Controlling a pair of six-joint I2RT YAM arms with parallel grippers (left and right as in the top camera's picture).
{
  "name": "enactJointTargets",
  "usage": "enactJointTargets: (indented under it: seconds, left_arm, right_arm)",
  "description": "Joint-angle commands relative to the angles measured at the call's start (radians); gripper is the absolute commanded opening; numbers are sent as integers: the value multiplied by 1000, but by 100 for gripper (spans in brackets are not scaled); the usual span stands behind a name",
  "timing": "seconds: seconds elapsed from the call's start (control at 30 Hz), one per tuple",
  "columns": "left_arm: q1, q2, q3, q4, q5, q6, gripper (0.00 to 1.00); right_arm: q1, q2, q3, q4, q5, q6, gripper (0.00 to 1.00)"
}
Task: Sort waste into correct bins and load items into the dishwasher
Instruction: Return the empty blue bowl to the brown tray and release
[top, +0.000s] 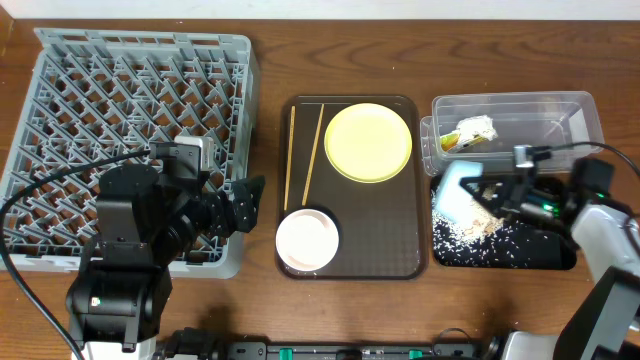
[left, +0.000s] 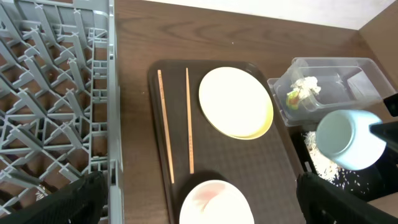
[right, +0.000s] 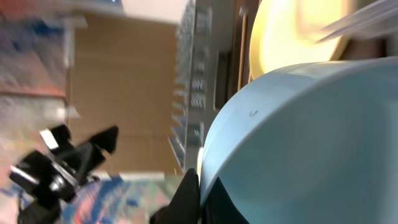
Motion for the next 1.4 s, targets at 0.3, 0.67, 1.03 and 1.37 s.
enactJointTargets:
  seconds: [0.3, 0.67, 1.03, 1.37]
  left_arm:
    - [2, -2, 21, 1, 14, -6, 98]
    - [2, -2, 21, 1, 14, -6, 98]
    - [2, -2, 21, 1, 14, -6, 98]
    - [2, -3, 21, -52, 99, -5, 98]
  right_arm:
    - [715, -163, 166, -30, 968, 246, 1]
    - [1059, -81, 166, -62, 1357, 383, 28]
    - [1021, -83, 322, -77, 1260, 326, 68]
    - [966, -78, 481, -149, 1066, 274, 57]
